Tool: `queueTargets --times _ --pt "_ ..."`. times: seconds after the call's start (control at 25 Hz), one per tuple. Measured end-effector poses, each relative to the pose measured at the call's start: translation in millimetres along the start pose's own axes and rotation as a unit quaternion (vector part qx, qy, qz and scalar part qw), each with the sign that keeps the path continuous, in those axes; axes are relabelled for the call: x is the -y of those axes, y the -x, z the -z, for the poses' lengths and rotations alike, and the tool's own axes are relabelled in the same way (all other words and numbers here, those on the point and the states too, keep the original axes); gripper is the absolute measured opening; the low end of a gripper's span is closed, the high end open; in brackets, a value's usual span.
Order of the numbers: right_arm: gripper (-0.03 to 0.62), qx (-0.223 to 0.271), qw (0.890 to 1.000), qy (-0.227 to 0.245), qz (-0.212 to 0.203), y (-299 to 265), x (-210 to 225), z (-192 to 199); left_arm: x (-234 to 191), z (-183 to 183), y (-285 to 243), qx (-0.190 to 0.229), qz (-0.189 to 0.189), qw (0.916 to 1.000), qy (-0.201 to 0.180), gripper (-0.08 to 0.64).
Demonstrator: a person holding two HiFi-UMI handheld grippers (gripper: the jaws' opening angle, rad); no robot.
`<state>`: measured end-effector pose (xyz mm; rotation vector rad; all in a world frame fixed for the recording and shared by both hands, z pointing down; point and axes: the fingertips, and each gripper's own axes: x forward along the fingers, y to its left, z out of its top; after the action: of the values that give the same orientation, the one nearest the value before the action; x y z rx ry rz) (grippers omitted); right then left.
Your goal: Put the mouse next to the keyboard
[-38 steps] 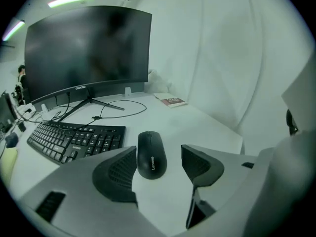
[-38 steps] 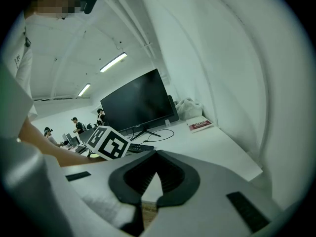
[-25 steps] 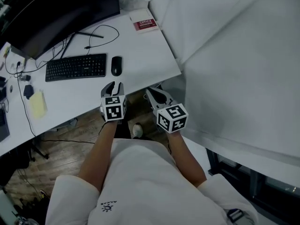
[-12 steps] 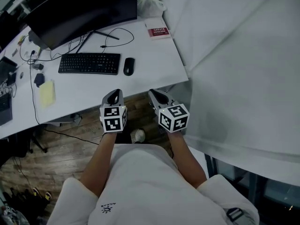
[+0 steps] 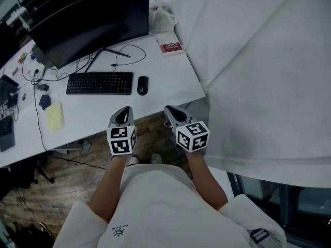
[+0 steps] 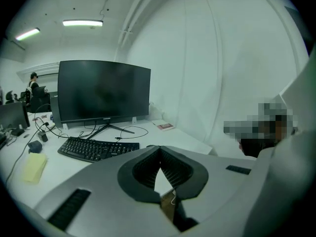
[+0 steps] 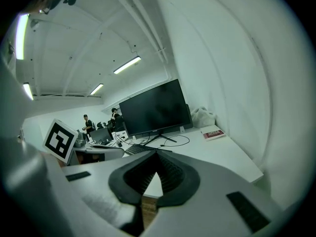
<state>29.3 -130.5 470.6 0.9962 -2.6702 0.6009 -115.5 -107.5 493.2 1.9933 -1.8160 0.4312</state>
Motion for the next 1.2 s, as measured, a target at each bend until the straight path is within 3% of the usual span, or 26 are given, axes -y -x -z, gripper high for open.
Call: queueTargets --times 0.48,1.2 --pt "0.018 0.021 0.998 -0.005 0.051 -9 -1 -29 -4 -33 -11 0.013 0.044 0.9989 -0.011 0.012" --pt "0.017 0.014 0.998 -0.003 0.06 -6 -13 -17 -21 -26 -2 0.014 0.036 0.9993 -0.001 0.012"
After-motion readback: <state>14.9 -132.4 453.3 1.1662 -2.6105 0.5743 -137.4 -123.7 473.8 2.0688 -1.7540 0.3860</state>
